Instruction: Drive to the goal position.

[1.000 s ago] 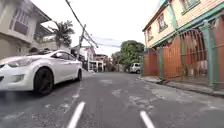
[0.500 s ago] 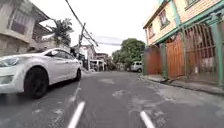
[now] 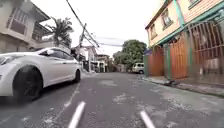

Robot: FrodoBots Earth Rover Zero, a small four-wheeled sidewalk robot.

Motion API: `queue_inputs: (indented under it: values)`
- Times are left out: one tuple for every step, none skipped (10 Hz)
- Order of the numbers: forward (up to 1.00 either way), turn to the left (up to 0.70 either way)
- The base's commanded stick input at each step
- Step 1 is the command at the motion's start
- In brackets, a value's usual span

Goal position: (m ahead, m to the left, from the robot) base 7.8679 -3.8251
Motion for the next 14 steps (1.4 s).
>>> queue_inputs:
  values:
    - [0.7,0.0]
    - [0.7,0.0]
    - [0.7,0.0]
    - [0.7,0.0]
    - [0.7,0.0]
    - [0.7,0.0]
    - [0.7,0.0]
    - [0.7,0.0]
    - [0.7,0.0]
    - [0.7,0.0]
    - [0.7,0.0]
    - [0.7,0.0]
    - [0.7,0.0]
    - [0.7,0.0]
